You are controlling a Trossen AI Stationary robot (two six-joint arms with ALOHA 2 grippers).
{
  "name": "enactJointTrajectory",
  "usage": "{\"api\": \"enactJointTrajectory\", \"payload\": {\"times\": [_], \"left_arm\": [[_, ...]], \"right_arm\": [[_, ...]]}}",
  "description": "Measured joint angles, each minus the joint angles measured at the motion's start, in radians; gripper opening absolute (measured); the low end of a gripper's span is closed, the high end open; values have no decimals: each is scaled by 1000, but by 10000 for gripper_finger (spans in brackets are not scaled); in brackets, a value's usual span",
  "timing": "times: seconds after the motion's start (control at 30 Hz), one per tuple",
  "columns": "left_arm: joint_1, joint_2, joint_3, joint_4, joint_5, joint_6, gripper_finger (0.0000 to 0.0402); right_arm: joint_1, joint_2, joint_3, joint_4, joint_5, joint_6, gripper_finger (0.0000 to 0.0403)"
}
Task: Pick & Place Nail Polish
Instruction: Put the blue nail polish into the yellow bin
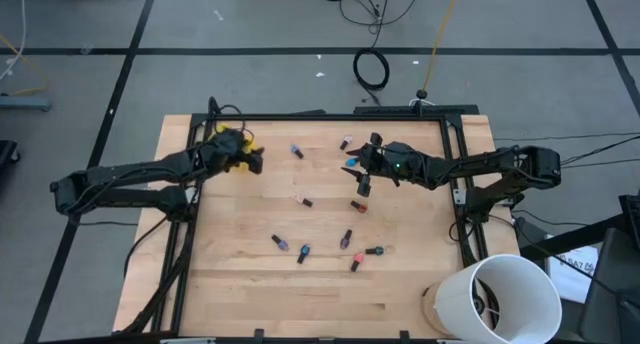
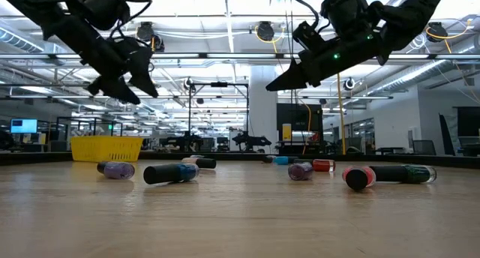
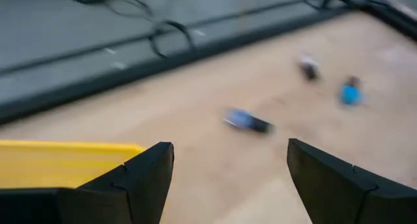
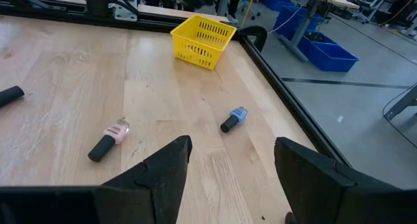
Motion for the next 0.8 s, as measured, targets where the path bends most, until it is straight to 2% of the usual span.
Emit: {"api": "enactJointTrajectory", "payload": {"times": [0.07,0.13,0.27,0.33,0.43,0.63,0.73,0.8], "left_arm": [[-25,10,0,-9,35,-34,294],[-54,50,1,-30,26,-67,294],[-102,115,1,-111,-119,-207,286],[-113,149,1,-127,-134,-247,266],[-128,211,1,-94,-108,-266,218],[-160,304,1,-54,-35,-307,90],[-200,327,1,-93,-46,-354,23],[-221,328,1,-126,-74,-394,9]], "right_arm": [[0,0,0,0,0,0,215],[0,0,0,0,0,-1,215],[0,0,0,0,0,0,215],[0,0,0,0,0,0,215],[0,0,0,0,0,0,215],[0,0,0,0,0,0,215],[0,0,0,0,0,0,215],[0,0,0,0,0,0,215]]}}
